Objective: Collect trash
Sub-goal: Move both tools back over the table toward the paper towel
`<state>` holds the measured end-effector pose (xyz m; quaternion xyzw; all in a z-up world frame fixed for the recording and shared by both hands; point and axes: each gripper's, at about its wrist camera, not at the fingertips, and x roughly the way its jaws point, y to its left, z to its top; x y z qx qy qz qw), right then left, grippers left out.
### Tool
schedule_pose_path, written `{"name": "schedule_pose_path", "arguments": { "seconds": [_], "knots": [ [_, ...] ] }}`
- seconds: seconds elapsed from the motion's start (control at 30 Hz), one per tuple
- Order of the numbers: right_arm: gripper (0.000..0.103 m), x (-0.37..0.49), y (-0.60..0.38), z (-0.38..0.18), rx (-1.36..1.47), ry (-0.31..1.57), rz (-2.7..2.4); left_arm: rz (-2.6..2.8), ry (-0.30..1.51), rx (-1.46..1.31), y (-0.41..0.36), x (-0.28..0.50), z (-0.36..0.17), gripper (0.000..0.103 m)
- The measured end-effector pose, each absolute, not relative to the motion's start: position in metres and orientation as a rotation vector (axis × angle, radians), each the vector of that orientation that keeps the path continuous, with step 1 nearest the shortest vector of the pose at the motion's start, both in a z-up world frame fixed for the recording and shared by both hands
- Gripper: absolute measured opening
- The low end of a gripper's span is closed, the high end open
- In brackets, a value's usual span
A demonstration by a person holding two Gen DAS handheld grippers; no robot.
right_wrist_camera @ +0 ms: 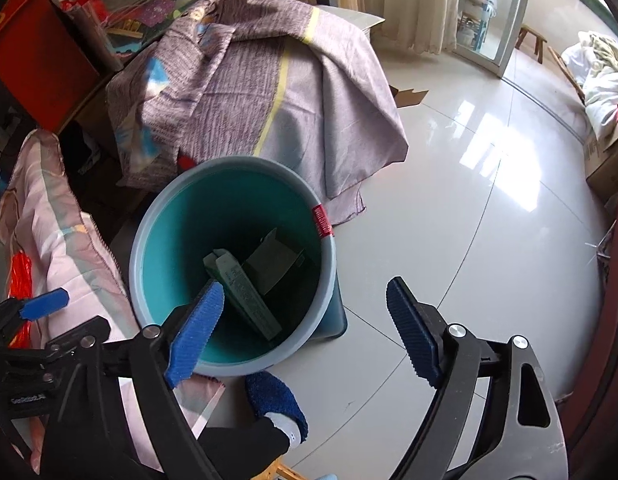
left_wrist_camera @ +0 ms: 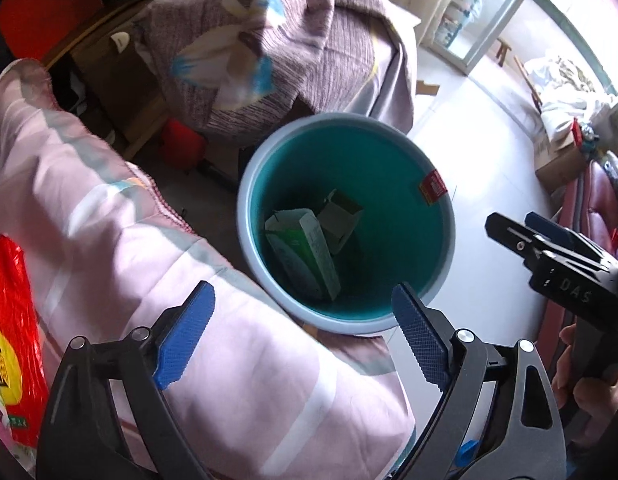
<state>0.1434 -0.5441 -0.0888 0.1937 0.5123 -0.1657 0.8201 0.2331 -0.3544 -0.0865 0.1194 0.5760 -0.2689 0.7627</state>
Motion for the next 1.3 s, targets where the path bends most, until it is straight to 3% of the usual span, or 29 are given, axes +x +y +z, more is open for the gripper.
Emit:
{"name": "schedule_pose_path", "arguments": {
  "seconds": [0.17, 0.63, 1.0, 1.3],
  "knots": [
    [0.085, 0.136, -0.528, -0.068, 0.367, 1.065, -0.354, -0.581, 1.218, 0.209, -0.326, 0.218, -0.07, 0.092],
    [0.085, 0.121, -0.416, -0.029, 0.226, 1.043, -0.211, -0.479, 1.137, 0.055, -0.187, 0.162, -0.034, 0.095],
    [0.085, 0.104, -0.263, -0.016, 0.049, 1.081, 0.059, -0.341, 1.057, -0.035, -0.042, 0.104, -0.013, 0.097],
    [0.085, 0.082, -0.132, -0.019, -0.145, 1.106, 0.309, -0.199, 1.065, -0.141, 0.066, 0.071, -0.036, 0.097]
  ]
}}
